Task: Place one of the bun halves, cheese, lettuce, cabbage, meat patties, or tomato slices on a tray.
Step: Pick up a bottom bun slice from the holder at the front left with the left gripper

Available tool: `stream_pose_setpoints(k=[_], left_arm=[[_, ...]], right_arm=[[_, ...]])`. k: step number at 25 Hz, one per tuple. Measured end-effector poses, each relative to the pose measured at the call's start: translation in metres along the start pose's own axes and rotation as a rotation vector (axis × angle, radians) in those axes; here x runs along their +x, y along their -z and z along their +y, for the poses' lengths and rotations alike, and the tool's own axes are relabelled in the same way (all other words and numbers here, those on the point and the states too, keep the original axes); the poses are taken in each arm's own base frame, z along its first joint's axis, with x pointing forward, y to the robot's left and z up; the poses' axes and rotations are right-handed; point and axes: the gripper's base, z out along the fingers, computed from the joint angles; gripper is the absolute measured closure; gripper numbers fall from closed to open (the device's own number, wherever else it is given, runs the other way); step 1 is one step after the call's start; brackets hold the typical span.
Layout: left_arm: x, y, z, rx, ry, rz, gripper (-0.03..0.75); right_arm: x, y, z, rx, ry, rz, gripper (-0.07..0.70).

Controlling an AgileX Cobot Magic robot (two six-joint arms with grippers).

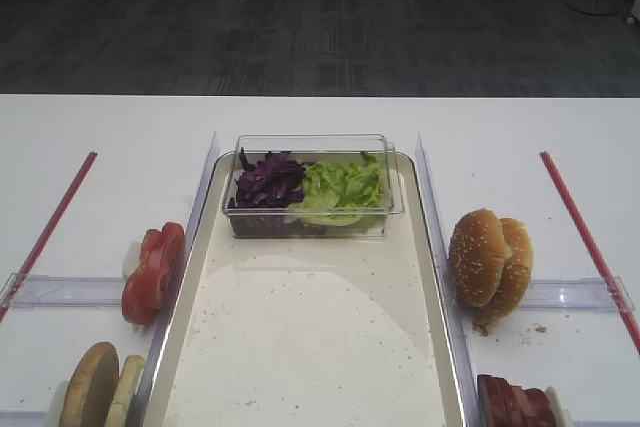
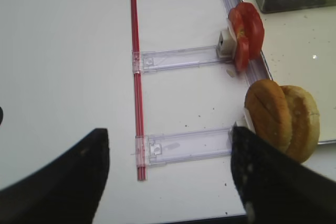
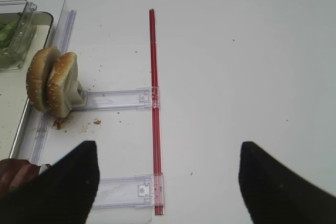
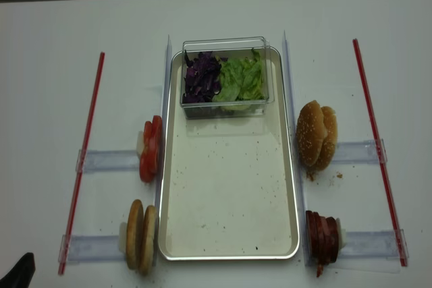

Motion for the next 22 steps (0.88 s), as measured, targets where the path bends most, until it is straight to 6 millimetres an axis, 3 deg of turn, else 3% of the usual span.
stream_pose_setpoints(k=[22], left_arm=[[-0.0011,0.0,-0.0001,0.001,0.0,-0.012,0.262]], right_arm=[[0.0,0.0,0.0,0.0,0.0,0.0,0.061]])
